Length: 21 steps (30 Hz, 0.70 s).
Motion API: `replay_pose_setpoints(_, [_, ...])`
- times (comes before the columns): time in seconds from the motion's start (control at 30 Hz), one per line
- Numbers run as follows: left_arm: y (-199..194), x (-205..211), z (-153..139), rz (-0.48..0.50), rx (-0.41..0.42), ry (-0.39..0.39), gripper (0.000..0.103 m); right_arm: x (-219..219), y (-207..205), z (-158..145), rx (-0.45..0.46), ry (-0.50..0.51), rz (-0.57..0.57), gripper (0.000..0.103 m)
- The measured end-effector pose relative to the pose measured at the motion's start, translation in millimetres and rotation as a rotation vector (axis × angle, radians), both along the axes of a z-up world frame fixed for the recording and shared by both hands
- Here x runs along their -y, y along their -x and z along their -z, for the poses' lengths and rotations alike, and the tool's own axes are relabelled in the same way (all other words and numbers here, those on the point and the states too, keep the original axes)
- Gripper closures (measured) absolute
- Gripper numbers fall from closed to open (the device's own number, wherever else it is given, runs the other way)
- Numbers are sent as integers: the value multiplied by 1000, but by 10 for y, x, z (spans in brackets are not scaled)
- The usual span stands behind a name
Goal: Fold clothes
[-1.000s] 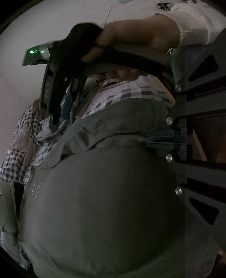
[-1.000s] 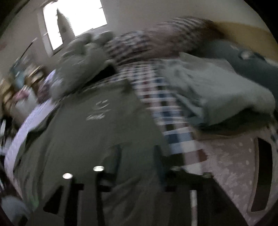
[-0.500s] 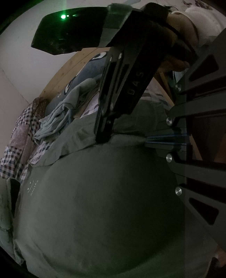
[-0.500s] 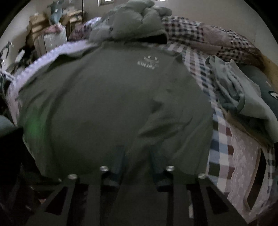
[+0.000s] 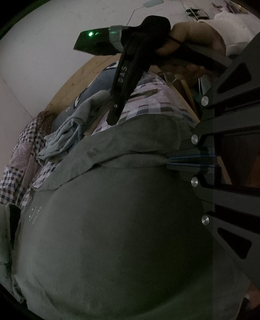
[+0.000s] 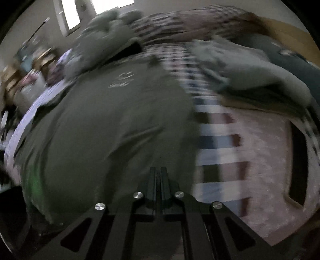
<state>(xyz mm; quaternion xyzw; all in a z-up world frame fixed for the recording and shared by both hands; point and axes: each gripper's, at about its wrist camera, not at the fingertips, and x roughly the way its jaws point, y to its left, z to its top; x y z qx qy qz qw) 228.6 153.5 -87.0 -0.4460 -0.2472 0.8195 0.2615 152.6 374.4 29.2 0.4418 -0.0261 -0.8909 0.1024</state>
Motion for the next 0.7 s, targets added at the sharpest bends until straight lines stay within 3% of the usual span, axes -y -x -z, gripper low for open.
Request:
replay_pose_setpoints(0.17, [-16, 107, -105, -7, 6, -48, 101, 57, -95, -125, -83, -18, -50, 92])
replay_pose_setpoints(0.2, [-27, 136, -145, -9, 1, -59, 101, 93, -124, -138, -94, -25, -68, 86])
replay_pose_setpoints(0.27, [-48, 221, -267, -16, -16, -87, 101, 158, -172, -171, -117, -21, -105, 64])
replay_pose_setpoints(0.4, [-66, 428, -570, -39, -73, -116, 101, 156, -261, -286, -173, 26, -137, 59])
replay_pose_setpoints(0.53, [-16, 657, -862, -66, -111, -113, 101, 45, -263, -352, -202, 82, -100, 54])
replay_pose_setpoints(0.7, [37, 1035, -1254, -115, -172, -31, 101, -69, -219, -373, -201, 131, -63, 54])
